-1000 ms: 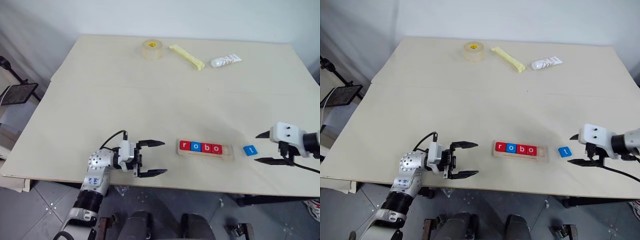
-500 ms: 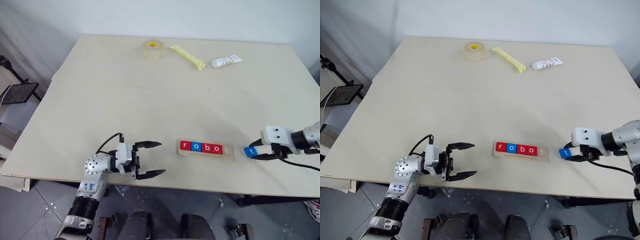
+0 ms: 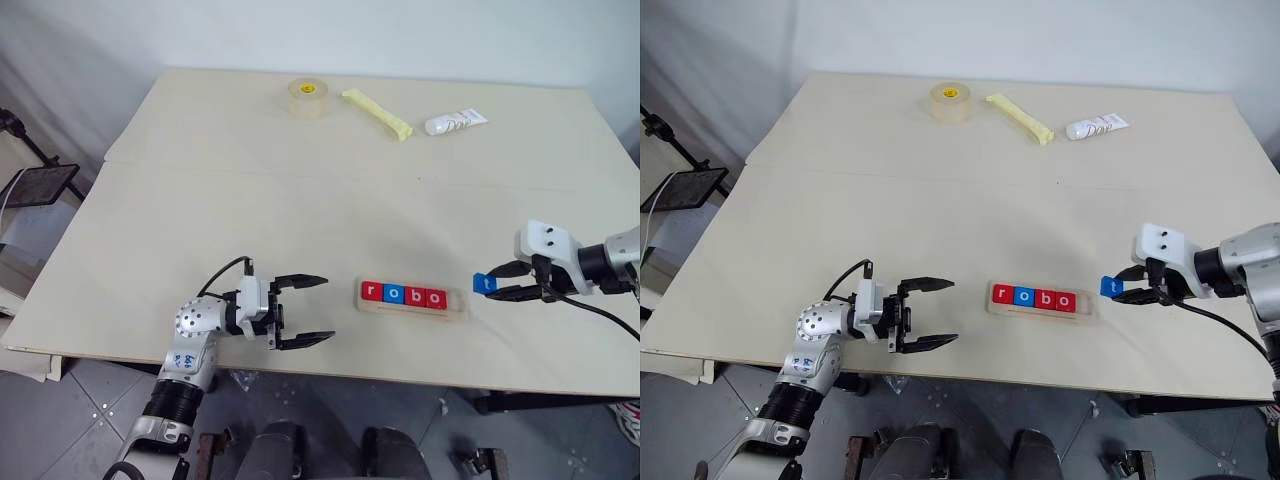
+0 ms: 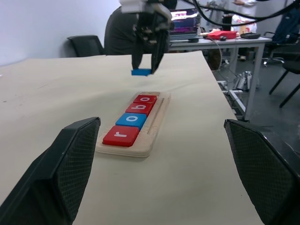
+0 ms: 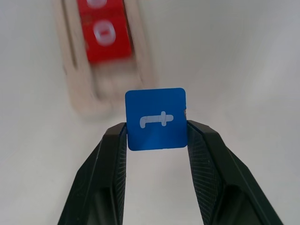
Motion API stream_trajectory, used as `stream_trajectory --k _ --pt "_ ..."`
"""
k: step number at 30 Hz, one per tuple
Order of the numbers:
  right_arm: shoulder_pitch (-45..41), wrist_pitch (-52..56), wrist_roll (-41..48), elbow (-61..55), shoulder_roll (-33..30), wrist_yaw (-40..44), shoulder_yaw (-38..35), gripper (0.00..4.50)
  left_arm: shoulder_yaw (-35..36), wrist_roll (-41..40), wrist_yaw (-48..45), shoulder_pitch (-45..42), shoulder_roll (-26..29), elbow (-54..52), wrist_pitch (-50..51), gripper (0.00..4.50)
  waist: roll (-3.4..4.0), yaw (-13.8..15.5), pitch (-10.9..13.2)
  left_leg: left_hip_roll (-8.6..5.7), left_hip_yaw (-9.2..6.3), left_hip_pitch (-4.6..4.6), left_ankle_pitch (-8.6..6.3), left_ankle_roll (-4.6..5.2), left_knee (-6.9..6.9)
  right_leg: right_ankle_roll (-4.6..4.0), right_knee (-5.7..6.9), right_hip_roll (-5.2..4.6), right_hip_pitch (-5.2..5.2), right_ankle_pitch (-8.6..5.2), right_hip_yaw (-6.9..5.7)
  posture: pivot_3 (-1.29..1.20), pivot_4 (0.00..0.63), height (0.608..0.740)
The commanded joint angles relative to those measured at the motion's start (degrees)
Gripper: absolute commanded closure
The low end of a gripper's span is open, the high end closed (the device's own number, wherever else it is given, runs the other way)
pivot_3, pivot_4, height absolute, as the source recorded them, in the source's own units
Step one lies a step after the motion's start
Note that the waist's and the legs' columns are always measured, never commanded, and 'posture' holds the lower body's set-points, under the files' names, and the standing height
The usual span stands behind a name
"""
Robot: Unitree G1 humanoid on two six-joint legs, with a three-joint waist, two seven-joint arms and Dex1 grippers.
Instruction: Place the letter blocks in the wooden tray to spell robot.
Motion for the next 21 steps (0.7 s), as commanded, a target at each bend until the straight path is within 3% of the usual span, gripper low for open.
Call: stream_trajectory --k 1,7,21 --pt "1.59 6.07 1.64 -8.94 -1.71 -0.76 -0.71 3.05 -0.27 -0.36 -1.0 -1.2 -0.67 0.64 -0.78 0.0 0.0 0.04 0.0 -0.01 -0.02 -0.01 0.0 -0.01 0.0 0.0 -0.01 0.0 0.0 0.0 -0.01 0.0 0.15 0.74" --pt "2.04 9.34 -1.22 -13.15 -1.53 -2.36 3.52 3.05 -0.24 -0.28 -1.32 -1.28 -0.95 0.86 -0.85 0.0 0.0 -0.11 0.0 -0.01 -0.04 -0.02 -0.01 -0.02 0.0 0.0 -0.01 0.01 -0.01 0.0 -0.03 0.0 0.15 0.74" --pt "-1.38 5.13 -6.76 -7.44 1.66 -4.58 10.37 3.05 0.01 -0.25 0.2 1.55 -0.2 -2.5 -0.2 0.0 -0.01 -0.14 0.0 -0.02 -0.03 -0.01 -0.01 -0.02 0.0 0.0 0.0 0.01 0.0 0.0 -0.03 0.0 0.15 0.74"
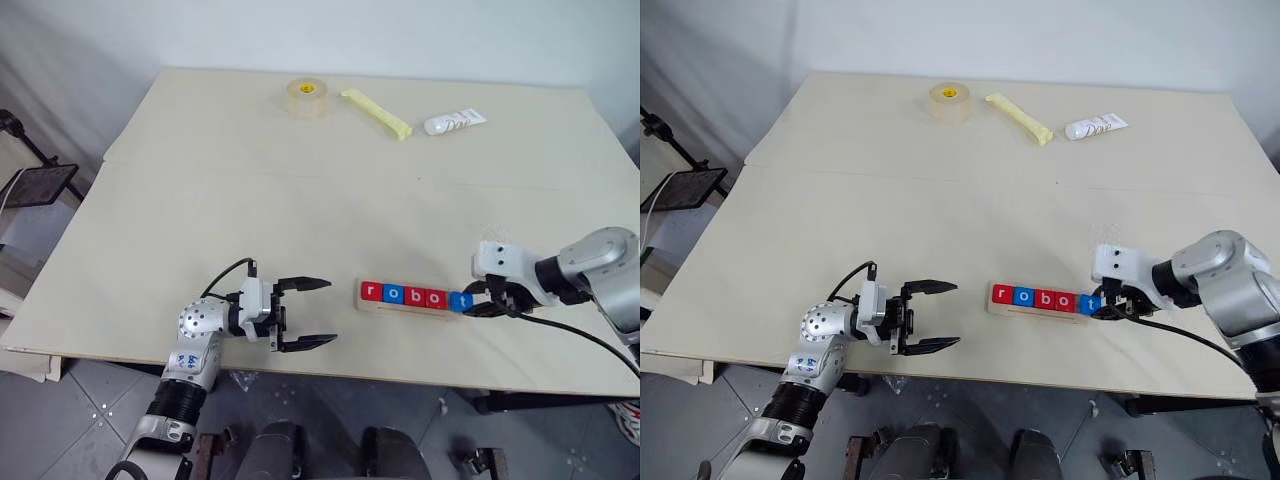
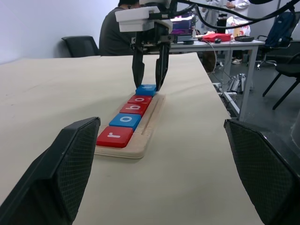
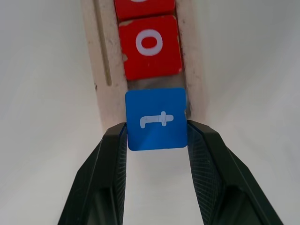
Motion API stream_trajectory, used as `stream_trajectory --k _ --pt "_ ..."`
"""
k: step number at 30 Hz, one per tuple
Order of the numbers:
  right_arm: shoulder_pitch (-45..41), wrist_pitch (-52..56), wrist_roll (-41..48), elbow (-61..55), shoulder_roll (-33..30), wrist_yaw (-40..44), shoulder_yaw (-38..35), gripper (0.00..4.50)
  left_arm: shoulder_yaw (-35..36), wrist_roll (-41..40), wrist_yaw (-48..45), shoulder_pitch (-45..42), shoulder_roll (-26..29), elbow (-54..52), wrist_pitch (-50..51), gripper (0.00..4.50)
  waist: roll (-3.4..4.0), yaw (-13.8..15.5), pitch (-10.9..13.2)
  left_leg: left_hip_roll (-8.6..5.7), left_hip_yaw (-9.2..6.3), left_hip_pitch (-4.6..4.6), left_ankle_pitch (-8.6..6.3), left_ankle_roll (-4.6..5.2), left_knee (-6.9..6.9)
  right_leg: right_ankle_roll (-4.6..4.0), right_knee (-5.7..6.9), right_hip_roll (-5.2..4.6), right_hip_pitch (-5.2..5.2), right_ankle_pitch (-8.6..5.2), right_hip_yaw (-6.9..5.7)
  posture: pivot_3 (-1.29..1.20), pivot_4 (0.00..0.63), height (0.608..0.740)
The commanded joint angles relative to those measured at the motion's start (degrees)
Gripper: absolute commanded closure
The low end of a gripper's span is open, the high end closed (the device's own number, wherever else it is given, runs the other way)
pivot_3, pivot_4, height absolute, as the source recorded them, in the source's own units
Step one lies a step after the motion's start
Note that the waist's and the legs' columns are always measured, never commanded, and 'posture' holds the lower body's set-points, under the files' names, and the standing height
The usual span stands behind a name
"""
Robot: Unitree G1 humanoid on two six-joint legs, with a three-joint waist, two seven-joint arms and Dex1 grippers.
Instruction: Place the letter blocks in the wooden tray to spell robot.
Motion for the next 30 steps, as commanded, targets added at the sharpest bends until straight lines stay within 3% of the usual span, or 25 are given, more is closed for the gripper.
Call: stream_trajectory --k 1,12,21,30 --pt "-1.01 -0.72 -0.75 0.07 0.42 -0.04 0.05 3.05 0.2 -0.22 0.53 0.57 0.31 -2.15 -0.11 0.0 0.0 0.03 0.0 0.0 -0.01 0.0 0.0 0.0 0.0 0.0 0.0 0.0 0.0 0.0 0.0 0.0 0.15 0.74" --pt "-0.67 1.04 0.73 -2.44 1.05 0.78 -0.61 3.05 -0.09 -0.08 1.12 0.45 -0.2 -1.57 -0.68 0.0 0.0 0.02 0.0 0.01 -0.01 0.0 0.0 0.0 0.0 0.0 0.01 0.01 0.0 0.0 0.0 0.0 0.15 0.74" --pt "0.45 2.24 3.09 -4.95 1.2 -0.7 -2.97 0.15 -0.1 0.07 0.61 -0.72 -0.37 0.01 -1.47 0.0 0.0 0.04 0.0 0.01 -0.01 0.0 0.0 0.0 0.0 0.0 0.01 0.01 0.0 0.0 -0.01 0.0 0.15 0.74" --pt "5.47 3.33 6.92 -8.59 -0.11 -4.11 -10.67 0.07 0.13 0.15 0.22 -0.88 0.1 0.6 -1.8 0.0 0.0 0.13 0.0 0.0 -0.01 0.0 0.0 0.0 0.0 0.0 0.01 0.0 0.0 0.0 -0.01 0.0 0.15 0.74"
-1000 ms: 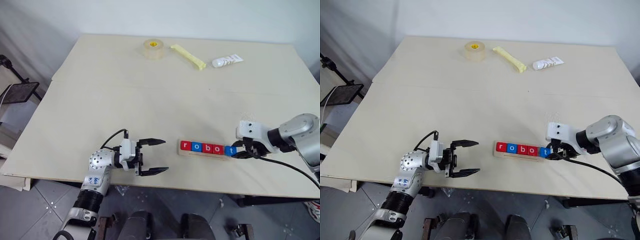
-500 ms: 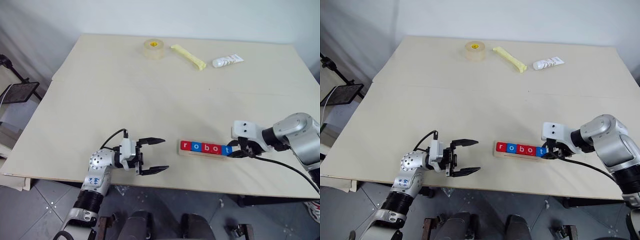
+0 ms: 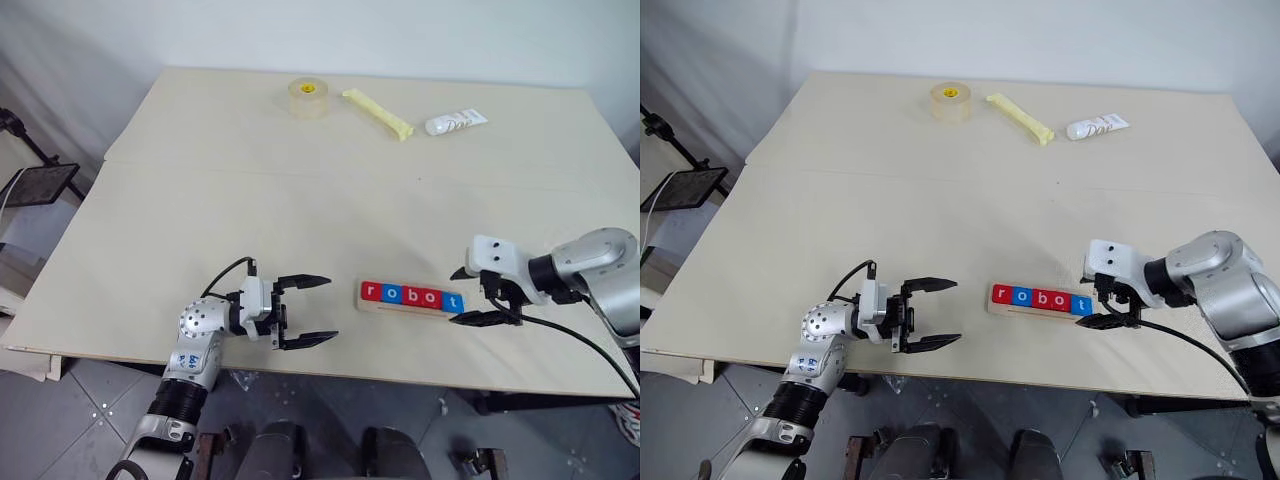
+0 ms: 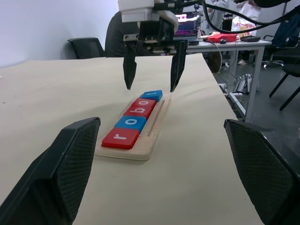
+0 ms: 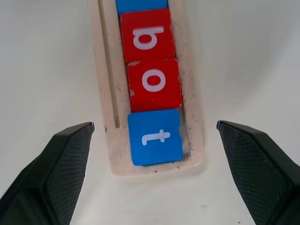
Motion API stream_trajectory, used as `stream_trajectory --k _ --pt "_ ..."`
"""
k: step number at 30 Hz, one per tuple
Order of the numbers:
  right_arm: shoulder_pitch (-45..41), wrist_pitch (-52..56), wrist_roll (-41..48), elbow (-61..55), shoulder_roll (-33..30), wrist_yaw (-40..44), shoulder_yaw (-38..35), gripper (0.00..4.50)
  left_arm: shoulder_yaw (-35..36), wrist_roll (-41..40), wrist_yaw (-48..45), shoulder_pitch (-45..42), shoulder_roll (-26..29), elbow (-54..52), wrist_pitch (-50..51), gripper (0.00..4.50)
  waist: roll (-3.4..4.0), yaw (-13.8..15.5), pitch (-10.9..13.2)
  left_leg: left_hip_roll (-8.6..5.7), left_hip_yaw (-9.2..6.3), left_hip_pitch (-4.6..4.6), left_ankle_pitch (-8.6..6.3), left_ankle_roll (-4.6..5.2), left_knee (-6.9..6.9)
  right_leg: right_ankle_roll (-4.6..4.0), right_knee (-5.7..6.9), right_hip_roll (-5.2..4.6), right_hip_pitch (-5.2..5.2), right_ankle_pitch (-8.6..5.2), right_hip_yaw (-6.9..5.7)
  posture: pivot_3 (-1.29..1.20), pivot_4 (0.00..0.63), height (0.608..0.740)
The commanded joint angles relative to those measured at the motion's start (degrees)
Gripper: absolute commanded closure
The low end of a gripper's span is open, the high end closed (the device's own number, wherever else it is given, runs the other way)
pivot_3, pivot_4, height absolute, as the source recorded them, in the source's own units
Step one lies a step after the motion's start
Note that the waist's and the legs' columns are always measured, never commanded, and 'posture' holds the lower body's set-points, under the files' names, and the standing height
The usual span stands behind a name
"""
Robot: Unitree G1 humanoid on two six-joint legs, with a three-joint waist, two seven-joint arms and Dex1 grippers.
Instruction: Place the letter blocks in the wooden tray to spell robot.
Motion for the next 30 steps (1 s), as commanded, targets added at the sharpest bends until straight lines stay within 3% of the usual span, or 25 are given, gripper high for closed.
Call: stream_trajectory --k 1,4,15,30 --pt "1.27 0.83 1.71 -2.34 -0.75 -2.91 -4.84 0.07 0.17 -0.01 -0.47 -0.65 0.26 0.02 -0.72 0.0 0.0 -0.04 0.0 0.0 0.0 0.0 0.0 0.0 0.0 0.0 0.0 0.0 0.0 0.0 0.0 0.0 0.15 0.74" --pt "3.87 2.0 4.68 -5.01 -1.36 -1.5 -6.34 0.59 -0.11 0.09 -0.38 -0.87 -0.12 0.19 -0.6 0.0 0.0 -0.06 0.0 0.02 0.01 0.01 0.0 0.0 0.0 0.0 0.0 0.01 0.0 0.0 0.0 0.0 0.15 0.74" --pt "7.65 3.15 7.32 -7.27 -2.44 -0.51 -5.54 4.36 0.0 -0.47 -0.99 -0.32 0.05 -0.36 -0.18 0.0 0.0 -0.04 0.0 0.0 0.0 0.01 0.0 0.0 0.0 0.0 0.0 0.0 0.01 0.0 0.0 0.0 0.15 0.74" --pt "2.22 -2.59 3.52 1.89 0.5 -1.48 -0.48 4.44 0.56 -1.01 -1.28 1.06 1.84 -2.23 1.14 0.0 0.0 0.0 0.0 0.0 -0.02 0.01 0.0 0.0 0.0 0.0 0.0 0.0 0.01 0.0 -0.01 0.0 0.15 0.74"
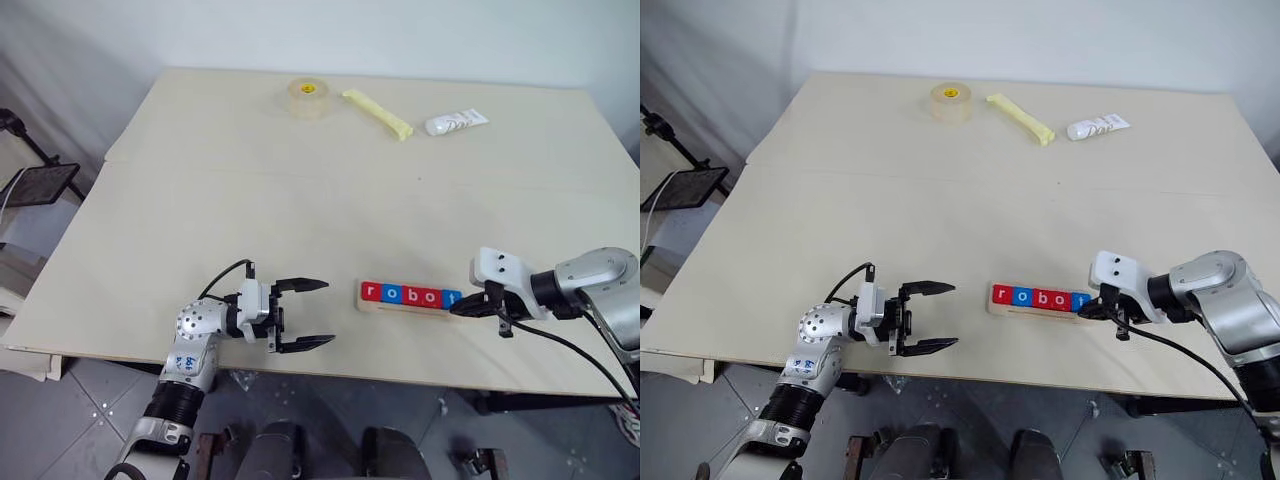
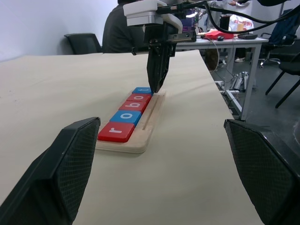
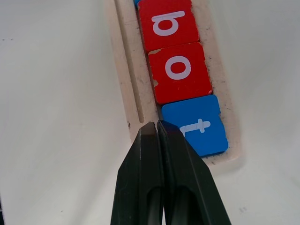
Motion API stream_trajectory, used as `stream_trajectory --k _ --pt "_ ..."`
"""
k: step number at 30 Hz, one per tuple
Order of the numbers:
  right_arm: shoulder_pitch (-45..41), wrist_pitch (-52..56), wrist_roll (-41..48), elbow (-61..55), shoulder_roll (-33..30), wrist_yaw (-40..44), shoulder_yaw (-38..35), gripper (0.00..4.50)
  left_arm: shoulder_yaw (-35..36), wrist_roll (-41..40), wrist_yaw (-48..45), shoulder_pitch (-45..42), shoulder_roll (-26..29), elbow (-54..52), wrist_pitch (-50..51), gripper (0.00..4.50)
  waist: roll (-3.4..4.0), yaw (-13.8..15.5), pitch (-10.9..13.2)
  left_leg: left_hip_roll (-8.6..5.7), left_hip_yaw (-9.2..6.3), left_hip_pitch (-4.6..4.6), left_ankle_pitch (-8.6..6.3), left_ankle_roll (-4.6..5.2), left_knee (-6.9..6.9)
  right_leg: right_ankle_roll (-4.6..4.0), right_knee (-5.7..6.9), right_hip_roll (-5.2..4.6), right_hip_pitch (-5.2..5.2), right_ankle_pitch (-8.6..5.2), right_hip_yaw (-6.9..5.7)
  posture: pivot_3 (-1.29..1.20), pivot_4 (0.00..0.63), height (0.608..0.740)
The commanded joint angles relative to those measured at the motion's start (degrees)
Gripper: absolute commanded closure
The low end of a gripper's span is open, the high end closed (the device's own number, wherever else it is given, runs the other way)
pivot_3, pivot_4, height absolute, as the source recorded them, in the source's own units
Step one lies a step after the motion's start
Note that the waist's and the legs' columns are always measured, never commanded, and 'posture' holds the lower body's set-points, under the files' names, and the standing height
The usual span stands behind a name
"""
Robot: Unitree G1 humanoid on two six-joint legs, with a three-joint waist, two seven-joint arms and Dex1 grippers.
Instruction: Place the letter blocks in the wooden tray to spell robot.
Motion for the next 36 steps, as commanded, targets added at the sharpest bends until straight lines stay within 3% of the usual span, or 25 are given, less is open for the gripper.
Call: stream_trajectory --k 1,10,11,13,17,24,25,36 --pt "-0.56 -0.21 0.35 -1.16 0.0 -0.34 -1.22 4.44 0.67 -0.95 -0.96 -0.34 0.99 -1.18 0.28 0.0 0.0 -0.06 0.0 0.0 0.0 0.0 0.0 0.0 0.0 0.0 0.0 0.0 0.0 0.0 0.0 0.0 0.15 0.74" --pt "5.7 3.13 8.17 -9.87 -1.15 -1.06 -10.33 4.44 2.16 -1.84 -3.63 -3.62 3.05 0.86 1.16 0.0 0.0 0.01 0.0 0.0 0.0 0.0 0.0 0.0 0.0 0.0 0.01 0.0 0.01 0.0 0.0 0.0 0.15 0.74" --pt "7.77 2.91 9.42 -9.92 -1.1 -0.89 -12.78 4.27 2.57 -2.22 -3.99 -4.11 3.36 1.02 1.59 0.0 0.0 0.06 0.0 0.0 -0.02 0.0 0.0 0.0 0.0 0.0 0.01 0.0 0.02 0.0 -0.01 0.0 0.15 0.74" --pt "13.8 -0.96 11.5 -8.48 -0.46 0.46 -19.51 3.87 3.88 -2.89 -3.7 -5.7 4.46 1.52 3.43 0.0 -0.04 0.31 0.02 0.0 -0.05 0.0 0.0 0.0 -0.01 0.0 0.02 0.0 0.02 0.0 -0.04 0.0 0.15 0.74" --pt "22.01 -12.36 12.45 -4.14 0.88 3.45 -27.76 2.54 6.01 -2.37 -3.27 -8.42 6.28 3.86 3.38 0.0 -0.07 0.46 0.03 -0.07 -0.03 -0.01 -0.01 0.02 -0.02 0.0 0.02 -0.02 0.05 0.0 -0.07 0.0 0.15 0.74" --pt "23.14 -23.0 17.02 6.54 4.69 7.09 -34.67 0.18 9.68 -4.73 -4.72 -11.62 8.52 6.96 6.31 0.0 -0.08 -0.16 0.04 0.03 0.05 0.08 0.01 0.0 -0.02 0.0 0.04 0.03 0.08 0.0 -0.08 0.0 0.15 0.74" --pt "23.66 -25.04 17.36 9.1 4.66 8.72 -35.86 0.04 10.53 -5.4 -4.89 -11.8 9.07 7.35 7.03 0.0 -0.08 -0.12 0.04 0.02 0.06 0.08 0.01 0.0 -0.03 0.0 0.06 0.03 0.07 0.0 -0.08 0.0 0.15 0.74" --pt "24.59 -29.09 22.57 18.86 3.82 16.39 -38.03 0.04 13.83 -8.68 -7.95 -12.03 9.73 7.39 8.94 0.0 -0.09 -0.09 0.05 0.01 0.05 0.08 0.01 0.02 -0.02 0.01 0.04 0.01 0.09 0.0 -0.06 0.0 0.15 0.74"
